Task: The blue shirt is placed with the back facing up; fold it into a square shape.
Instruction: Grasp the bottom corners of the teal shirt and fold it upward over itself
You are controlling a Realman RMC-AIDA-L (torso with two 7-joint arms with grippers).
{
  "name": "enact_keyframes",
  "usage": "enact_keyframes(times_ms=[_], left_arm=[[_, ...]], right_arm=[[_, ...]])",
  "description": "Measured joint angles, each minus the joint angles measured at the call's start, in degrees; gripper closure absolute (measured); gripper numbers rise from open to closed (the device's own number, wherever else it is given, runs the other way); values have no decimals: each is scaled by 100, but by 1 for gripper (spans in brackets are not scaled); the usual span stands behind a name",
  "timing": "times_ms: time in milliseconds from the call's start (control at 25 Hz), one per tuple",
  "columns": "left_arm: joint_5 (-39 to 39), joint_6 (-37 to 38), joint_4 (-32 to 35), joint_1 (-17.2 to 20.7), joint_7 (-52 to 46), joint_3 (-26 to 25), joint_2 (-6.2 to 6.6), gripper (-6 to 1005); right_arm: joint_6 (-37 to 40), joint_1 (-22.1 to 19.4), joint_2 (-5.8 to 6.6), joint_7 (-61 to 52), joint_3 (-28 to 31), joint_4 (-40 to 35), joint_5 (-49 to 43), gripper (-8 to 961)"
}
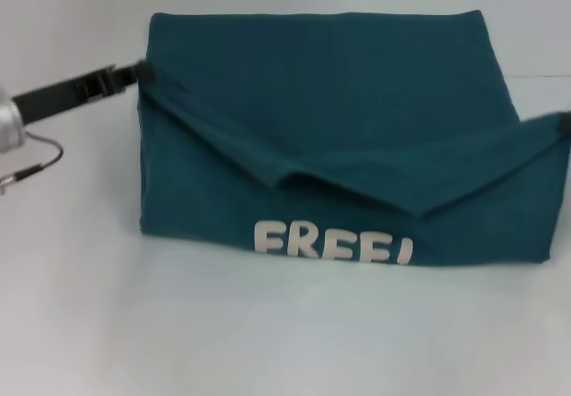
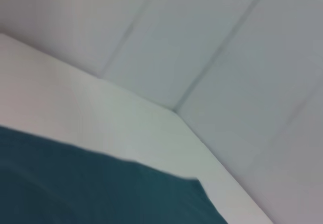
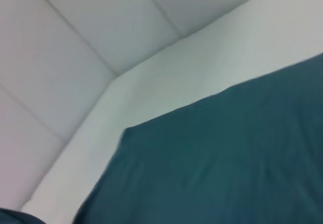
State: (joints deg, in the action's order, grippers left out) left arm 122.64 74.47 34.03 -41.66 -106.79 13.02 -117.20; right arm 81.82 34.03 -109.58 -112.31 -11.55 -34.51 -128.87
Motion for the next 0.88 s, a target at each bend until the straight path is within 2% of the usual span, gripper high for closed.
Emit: enact_keyframes(times_ms=[160,200,240,400,520,680,880], left_arm=[[-323,-900,-325,-198,291,3,-51,972],[-424,-1077,-407,-240,380,3,-59,972],[-552,-1292,-527,-290,504,4,-63,972],[-890,-1913,-840,-447,887,8,-92,972],[-1086,-2329,-933,-515,1139,8,-185,972],[-1434,-2768,-1073,-571,1560,9,-304,972],[-1739,-3075,-1276,-618,1924,4,-331,972]], right_arm=[[-1069,414,-45,162,-388,344,3,918],[-1623,594,-81,245,-627,498,4,918],[-1623,594,-81,245,-627,498,4,918],[-2659,911,-185,303,-1164,746,4,918],[-3215,1088,-242,388,-1372,919,4,919],[-3687,1227,-298,417,-1571,1065,4,919],[-4021,1305,-348,435,-1670,1167,3,919]])
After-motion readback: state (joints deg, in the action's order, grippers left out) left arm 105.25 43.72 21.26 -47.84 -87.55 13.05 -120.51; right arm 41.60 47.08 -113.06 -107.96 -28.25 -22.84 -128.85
